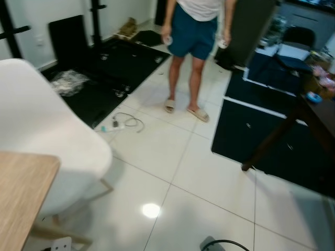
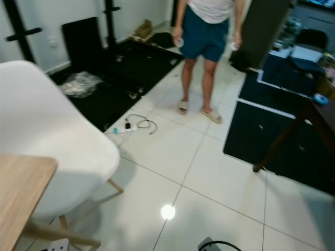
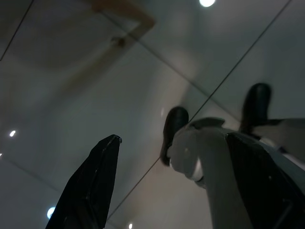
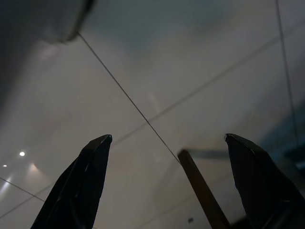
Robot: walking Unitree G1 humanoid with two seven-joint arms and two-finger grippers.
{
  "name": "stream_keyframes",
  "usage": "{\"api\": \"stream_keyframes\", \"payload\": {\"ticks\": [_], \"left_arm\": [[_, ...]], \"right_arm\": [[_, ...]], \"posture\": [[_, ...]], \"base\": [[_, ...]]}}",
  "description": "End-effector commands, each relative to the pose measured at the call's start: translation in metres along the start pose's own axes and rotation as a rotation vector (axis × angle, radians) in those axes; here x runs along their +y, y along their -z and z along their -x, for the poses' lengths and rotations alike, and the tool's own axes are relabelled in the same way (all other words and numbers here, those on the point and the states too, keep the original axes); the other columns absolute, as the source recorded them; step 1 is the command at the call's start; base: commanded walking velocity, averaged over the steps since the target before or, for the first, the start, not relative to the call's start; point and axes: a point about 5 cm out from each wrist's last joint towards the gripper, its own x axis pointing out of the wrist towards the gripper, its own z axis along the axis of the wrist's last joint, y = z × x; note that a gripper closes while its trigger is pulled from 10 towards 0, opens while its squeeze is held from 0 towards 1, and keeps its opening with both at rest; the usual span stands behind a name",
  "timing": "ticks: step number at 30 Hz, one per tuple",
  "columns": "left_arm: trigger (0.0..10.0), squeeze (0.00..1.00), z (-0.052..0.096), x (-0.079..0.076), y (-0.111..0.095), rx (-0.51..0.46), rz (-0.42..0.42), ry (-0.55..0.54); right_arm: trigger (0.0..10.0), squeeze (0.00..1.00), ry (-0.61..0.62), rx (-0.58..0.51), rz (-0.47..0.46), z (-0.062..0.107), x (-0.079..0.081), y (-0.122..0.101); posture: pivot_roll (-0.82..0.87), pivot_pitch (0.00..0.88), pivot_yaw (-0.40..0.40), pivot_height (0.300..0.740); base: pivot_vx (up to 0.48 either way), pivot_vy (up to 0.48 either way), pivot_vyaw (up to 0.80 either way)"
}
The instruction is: Picking trash to rubbish bin
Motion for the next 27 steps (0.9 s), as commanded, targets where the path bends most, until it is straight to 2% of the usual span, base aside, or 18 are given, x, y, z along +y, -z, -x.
{"api": "stream_keyframes", "payload": {"ticks": [1, 27], "left_arm": [[10.0, 0.0, 0.0018, -0.0026, 0.0128, 0.037, -0.006, 0.005], [10.0, 0.0, 0.0019, -0.0022, 0.0123, 0.031, -0.006, 0.007]], "right_arm": [[10.0, 0.0, -0.007, 0.006, -0.005, 0.0, 0.0015, 0.0025], [10.0, 0.0, -0.022, 0.0, -0.001, -0.0007, 0.0077, -0.0008]], "posture": [[0.18, 0.074, -0.097, 0.74], [0.18, 0.073, -0.098, 0.74]], "base": [[0.0, 0.0, -0.79], [0.0, 0.0, -0.79]]}}
